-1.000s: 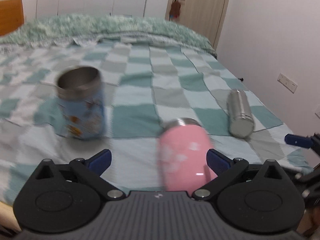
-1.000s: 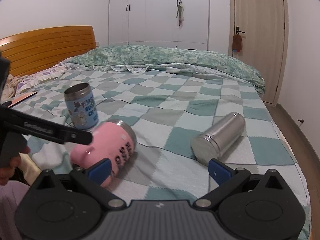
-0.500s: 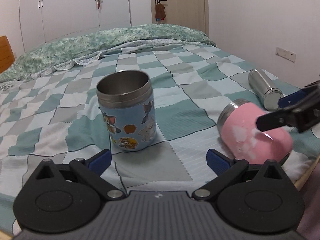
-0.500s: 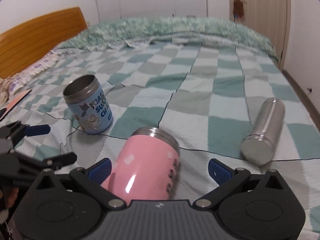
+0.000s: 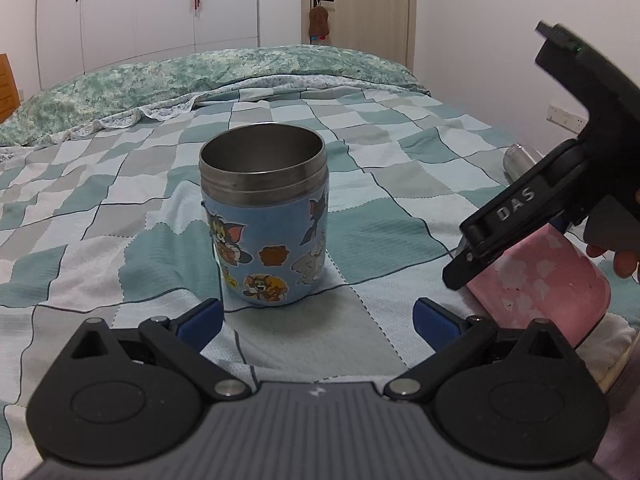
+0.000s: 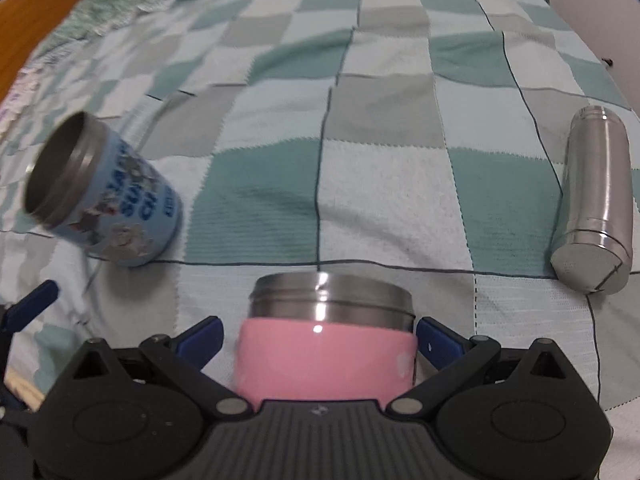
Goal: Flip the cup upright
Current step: 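Lower the upright pink cup beside the blue cup and open the right tool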
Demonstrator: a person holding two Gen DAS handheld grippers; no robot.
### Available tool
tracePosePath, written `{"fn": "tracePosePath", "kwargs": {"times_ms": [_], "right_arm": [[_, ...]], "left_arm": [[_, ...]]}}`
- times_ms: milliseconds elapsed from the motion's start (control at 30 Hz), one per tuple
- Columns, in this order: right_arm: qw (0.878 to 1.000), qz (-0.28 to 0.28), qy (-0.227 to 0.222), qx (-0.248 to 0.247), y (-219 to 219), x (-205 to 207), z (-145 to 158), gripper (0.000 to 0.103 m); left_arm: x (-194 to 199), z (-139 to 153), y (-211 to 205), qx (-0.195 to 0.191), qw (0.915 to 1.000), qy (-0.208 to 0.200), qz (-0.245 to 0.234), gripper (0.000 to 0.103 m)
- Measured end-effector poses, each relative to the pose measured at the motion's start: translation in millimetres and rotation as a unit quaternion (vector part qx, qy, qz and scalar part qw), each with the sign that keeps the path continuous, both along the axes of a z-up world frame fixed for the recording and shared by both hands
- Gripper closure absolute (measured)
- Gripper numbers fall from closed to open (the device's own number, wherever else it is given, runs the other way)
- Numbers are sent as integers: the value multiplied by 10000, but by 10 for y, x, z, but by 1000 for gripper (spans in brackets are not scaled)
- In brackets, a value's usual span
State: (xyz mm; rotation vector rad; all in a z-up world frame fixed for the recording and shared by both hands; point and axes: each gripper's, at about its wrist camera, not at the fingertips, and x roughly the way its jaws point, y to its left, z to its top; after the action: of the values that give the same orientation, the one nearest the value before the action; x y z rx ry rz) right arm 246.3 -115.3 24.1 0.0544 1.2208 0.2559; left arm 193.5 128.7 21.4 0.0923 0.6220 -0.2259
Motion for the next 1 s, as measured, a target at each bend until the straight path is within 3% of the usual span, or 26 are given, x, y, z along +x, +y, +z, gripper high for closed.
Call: {"fn": "tracePosePath", "kwargs": {"times_ms": [133,267,533,767,1000], "right_arm": [[10000,19,31,62,3,10,6,19],[9996,212,-135,87,16,-24,56,19],[9918,539,-1057,473,-102,-354,284,19],[9661,519,-2336,973,-340,-612,584,20],[9228,572,-3780,475,-135,-416,731,20]], "left_arm": [[-1,8,22,-54,10000,-31,5,0],[-29,6,45,-107,9999,-34,25,0],[-130,15,85,-183,9998,-69,80,0],[-197,77,111,-296,9992,-185,186,0],[-219,138,106,-358,9982,-355,322,0]]}}
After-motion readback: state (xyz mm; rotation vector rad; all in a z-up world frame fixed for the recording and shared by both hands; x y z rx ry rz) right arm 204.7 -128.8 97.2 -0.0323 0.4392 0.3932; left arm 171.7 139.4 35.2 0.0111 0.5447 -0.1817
